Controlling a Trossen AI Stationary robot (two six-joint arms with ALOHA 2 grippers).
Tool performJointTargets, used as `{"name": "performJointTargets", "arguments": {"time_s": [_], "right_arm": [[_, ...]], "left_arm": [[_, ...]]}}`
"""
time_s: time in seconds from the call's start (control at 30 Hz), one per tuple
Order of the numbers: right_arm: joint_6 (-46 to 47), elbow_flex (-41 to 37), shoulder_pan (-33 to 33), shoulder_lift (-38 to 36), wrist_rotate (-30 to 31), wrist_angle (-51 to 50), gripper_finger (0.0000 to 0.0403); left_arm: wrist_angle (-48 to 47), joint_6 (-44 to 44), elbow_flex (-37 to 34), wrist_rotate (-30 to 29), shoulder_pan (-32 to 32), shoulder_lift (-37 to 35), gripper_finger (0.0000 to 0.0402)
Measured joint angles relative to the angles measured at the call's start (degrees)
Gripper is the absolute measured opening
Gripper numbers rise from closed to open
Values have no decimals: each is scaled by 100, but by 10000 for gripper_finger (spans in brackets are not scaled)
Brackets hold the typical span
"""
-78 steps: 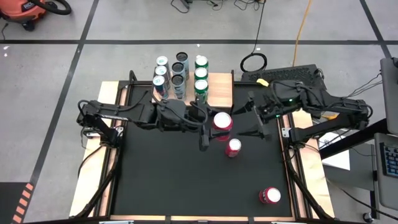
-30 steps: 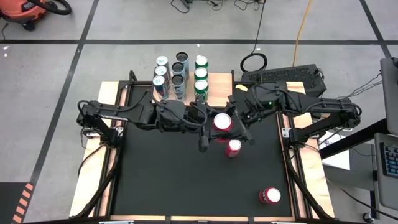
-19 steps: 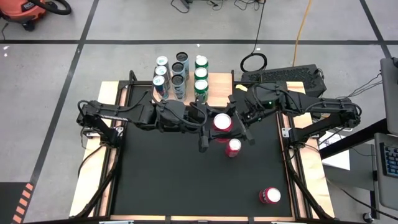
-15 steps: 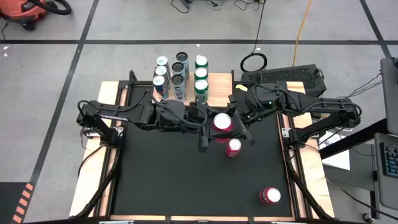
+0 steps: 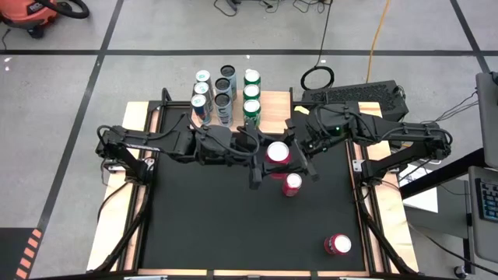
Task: Place canned beverage on shelf
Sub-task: Put the top left orange soda can on the shelf
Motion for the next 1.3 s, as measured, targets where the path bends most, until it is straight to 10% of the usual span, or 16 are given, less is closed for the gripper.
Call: {"name": "performJointTargets", "arguments": {"time_s": [0.73, 1.3], "right_arm": [[-16, -7, -131, -15, -15, -171, 288], [-350, -7, -1394, -114, 1, 155, 288]], "left_arm": [[-15, 27, 0, -829, -59, -440, 355], [-1131, -524, 2, -1497, -146, -1194, 355]]}}
